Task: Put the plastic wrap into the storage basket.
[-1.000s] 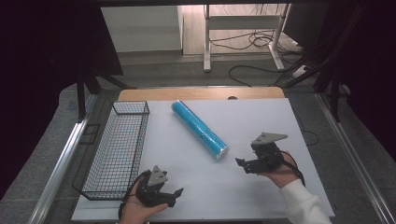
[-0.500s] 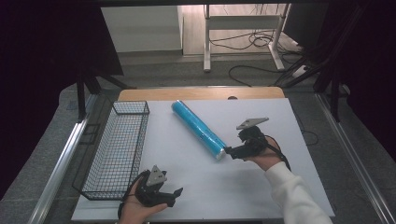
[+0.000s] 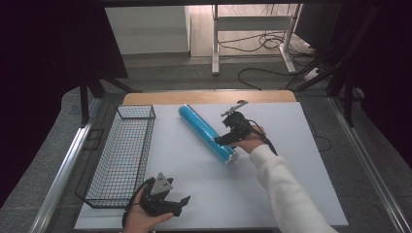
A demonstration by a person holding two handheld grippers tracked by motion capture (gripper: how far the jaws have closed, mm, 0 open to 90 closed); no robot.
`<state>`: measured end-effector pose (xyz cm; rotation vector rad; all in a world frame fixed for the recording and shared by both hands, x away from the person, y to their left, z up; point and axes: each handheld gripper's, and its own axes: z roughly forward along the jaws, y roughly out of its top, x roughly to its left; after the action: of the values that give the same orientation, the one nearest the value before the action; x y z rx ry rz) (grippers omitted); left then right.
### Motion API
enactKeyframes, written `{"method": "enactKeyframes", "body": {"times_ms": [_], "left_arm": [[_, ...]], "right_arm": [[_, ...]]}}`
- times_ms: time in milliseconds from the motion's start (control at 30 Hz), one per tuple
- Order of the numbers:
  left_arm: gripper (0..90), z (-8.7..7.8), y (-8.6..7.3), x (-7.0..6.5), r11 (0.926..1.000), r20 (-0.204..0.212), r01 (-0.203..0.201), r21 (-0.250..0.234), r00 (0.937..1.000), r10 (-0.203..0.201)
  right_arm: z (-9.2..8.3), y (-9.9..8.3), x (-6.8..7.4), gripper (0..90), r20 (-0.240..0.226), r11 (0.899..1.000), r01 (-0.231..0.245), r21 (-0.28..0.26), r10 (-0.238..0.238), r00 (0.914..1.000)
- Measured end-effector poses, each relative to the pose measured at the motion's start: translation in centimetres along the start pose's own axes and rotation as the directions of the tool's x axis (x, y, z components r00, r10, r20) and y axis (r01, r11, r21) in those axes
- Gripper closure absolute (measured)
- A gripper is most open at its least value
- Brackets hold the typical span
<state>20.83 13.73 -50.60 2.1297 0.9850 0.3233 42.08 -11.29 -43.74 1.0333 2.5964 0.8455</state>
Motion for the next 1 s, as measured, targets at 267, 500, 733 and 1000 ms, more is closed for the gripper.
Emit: {"method": "enactKeyframes", "body": {"times_ms": [267,500,733,1000], "left_arm": [[16.8,-0.1,0.0,-0.1,1.0,0.006,0.003,-0.006,1.0,-0.003],[16.8,-0.1,-0.2,0.3,1.0,0.001,0.009,-0.002,1.0,-0.009],[16.8,-0.2,-0.3,0.4,0.9999,-0.003,0.013,-0.004,0.9999,-0.013],[16.8,-0.2,-0.4,0.5,0.9999,-0.005,0.014,-0.003,0.9999,-0.014]], "right_arm": [[3.2,2.2,-0.3,17.0,0.001,0.998,-0.015,0.068,0.015,0.9999],[6.4,3.7,-0.2,18.8,-0.019,0.989,-0.014,0.147,0.017,0.9997],[8.5,4.4,0.6,21.8,-0.033,0.977,0.012,0.215,-0.005,0.9994],[10.7,4.2,0.7,26.5,0.002,0.95,0.005,0.313,-0.006,1.0]]}}
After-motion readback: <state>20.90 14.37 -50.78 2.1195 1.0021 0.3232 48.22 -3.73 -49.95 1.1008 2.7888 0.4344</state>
